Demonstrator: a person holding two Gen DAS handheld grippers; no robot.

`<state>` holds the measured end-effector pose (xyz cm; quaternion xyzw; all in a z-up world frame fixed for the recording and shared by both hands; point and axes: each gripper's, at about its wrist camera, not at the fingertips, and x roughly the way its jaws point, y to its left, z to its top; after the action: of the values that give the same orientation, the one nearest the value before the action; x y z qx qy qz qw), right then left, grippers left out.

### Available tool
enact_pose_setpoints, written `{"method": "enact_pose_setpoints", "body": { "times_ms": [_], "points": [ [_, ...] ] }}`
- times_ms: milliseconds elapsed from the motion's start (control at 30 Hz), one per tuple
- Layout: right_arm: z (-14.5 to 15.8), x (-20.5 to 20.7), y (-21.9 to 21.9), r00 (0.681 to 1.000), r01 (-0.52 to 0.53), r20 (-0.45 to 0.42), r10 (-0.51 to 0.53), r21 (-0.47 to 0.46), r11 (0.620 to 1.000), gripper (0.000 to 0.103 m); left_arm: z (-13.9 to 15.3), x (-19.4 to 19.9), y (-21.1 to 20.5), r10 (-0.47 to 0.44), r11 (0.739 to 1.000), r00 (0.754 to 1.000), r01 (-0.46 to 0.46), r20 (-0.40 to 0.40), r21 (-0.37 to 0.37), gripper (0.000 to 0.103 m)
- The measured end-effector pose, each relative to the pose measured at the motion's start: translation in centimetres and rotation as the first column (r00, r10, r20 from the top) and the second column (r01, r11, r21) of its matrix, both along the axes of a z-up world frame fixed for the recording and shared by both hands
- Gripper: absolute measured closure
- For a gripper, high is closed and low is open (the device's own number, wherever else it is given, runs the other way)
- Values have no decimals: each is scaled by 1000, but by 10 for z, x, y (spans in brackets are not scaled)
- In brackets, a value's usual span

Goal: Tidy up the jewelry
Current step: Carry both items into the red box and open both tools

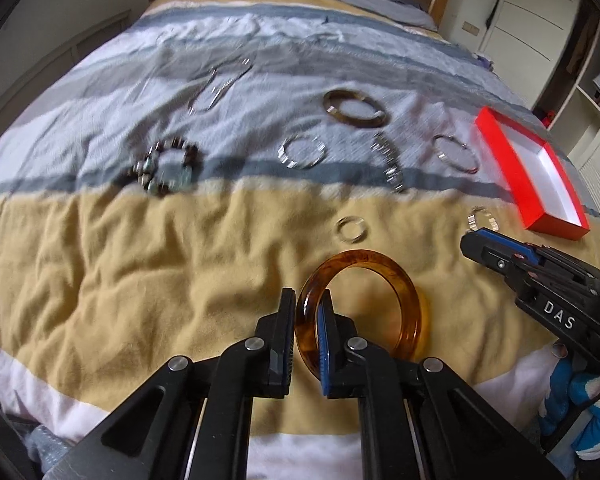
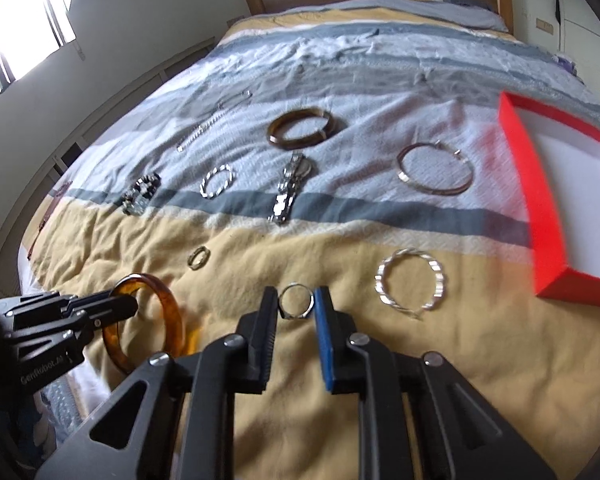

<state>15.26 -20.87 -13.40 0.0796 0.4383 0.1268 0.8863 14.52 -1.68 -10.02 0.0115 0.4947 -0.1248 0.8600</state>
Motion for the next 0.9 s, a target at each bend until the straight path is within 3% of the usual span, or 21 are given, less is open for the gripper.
{"method": "enact_pose_setpoints", "body": {
  "times_ms": [200, 367, 467, 600, 700, 900],
  "points": [
    [37, -18, -54, 995, 71, 64, -71, -1, 997, 86, 33, 7, -57, -105, 994, 994, 106, 29, -37, 93],
    [61, -20, -129, 981, 166, 107, -161, -42, 985, 86, 52, 30, -140, -232, 967, 971, 236, 49, -93, 93],
    [65, -14, -180, 969, 229, 110, -220, -76, 970, 86, 49, 50, -198, -298, 948, 953, 302, 50, -101, 93],
    [47, 3, -237, 962, 273, 65, -267, -114, 955, 85, 25, 79, -263, -348, 932, 938, 347, 9, -105, 93],
    [23, 16, -265, 960, 278, 7, -280, -127, 952, 85, 7, 90, -299, -379, 923, 925, 378, -8, -68, 93],
    [-8, 25, -279, 963, 254, -51, -265, -157, 954, 85, -22, 98, -328, -411, 910, 910, 413, -46, 38, 93]
  ]
}}
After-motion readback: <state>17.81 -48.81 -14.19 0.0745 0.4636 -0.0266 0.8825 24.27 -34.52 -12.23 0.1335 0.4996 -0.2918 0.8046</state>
